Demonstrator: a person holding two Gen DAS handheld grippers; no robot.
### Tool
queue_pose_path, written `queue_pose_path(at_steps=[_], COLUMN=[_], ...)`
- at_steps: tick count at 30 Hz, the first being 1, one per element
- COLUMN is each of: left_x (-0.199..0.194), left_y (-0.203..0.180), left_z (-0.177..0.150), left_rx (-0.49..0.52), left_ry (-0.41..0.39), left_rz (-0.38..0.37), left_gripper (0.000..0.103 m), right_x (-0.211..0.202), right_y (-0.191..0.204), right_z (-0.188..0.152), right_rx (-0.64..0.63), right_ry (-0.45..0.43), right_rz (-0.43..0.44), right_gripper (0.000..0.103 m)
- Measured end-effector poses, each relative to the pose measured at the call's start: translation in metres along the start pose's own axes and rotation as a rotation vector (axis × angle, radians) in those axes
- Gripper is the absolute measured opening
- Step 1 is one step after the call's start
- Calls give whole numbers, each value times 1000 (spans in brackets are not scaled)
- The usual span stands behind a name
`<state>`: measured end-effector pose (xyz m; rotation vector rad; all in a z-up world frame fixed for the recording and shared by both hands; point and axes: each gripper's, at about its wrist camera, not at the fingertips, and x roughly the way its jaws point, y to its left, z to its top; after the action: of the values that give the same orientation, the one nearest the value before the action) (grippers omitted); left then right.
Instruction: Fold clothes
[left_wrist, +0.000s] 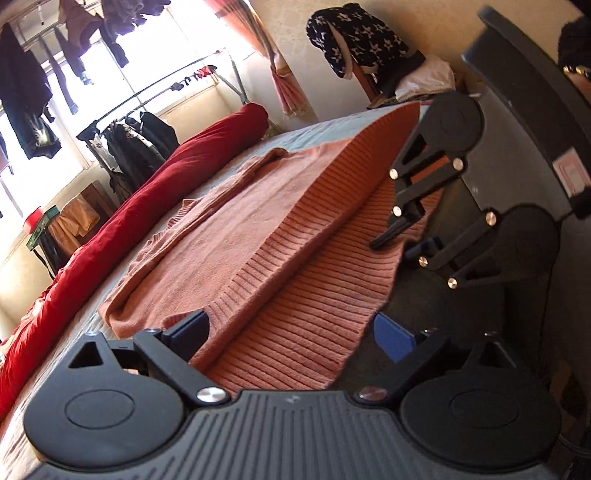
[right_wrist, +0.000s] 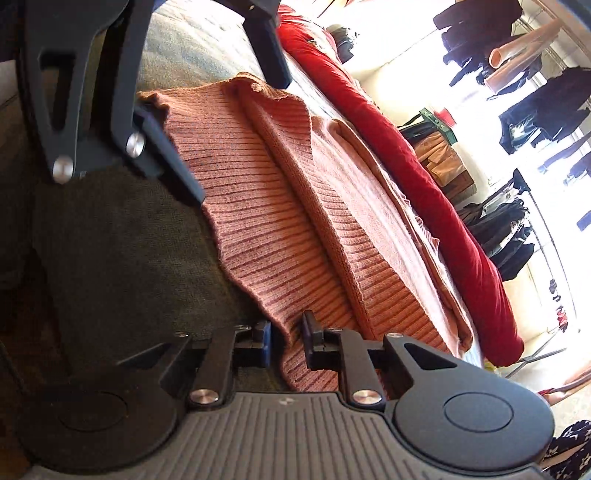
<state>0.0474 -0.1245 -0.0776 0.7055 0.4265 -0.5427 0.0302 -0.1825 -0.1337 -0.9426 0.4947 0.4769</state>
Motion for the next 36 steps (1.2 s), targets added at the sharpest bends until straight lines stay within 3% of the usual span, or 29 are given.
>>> queue_pose_path(at_steps=[6,13,18,21,23,26,29,32,36], left_x=[25,38,38,33,36,45,54,54,53], left_y=[-24,-44,-48,-55,-62,-70,-68,-62,-56], left_z=[12,22,12,6,7,13,19,14,7], left_rx=[143,332,414,433,437,442,415,425,420], left_ry=[-1,-13,29,47,62,36,46,46,55], left_rz=[15,108,163,176,166,137,106,106,128], left_gripper=[93,93,73,57,41,33,28,28,28], right_x=[2,-1,-3,-5,-5,-6,-7,-9,-12], right_y=[-12,-15,-9,-1,7,16,5,-10,-6], right_z=[-4,-10,-14,-15,-14,-13,-20,-26,-37], right_rx=[73,108,83,42,-6,-79,-45,5,-69], right_ry=[1,-10,-28,-38,-42,-67,-74,-77,-90], right_rz=[60,84,52,10,-33,-69,-64,-59,-118], right_gripper=[21,21,22,25,26,26,39,47,51])
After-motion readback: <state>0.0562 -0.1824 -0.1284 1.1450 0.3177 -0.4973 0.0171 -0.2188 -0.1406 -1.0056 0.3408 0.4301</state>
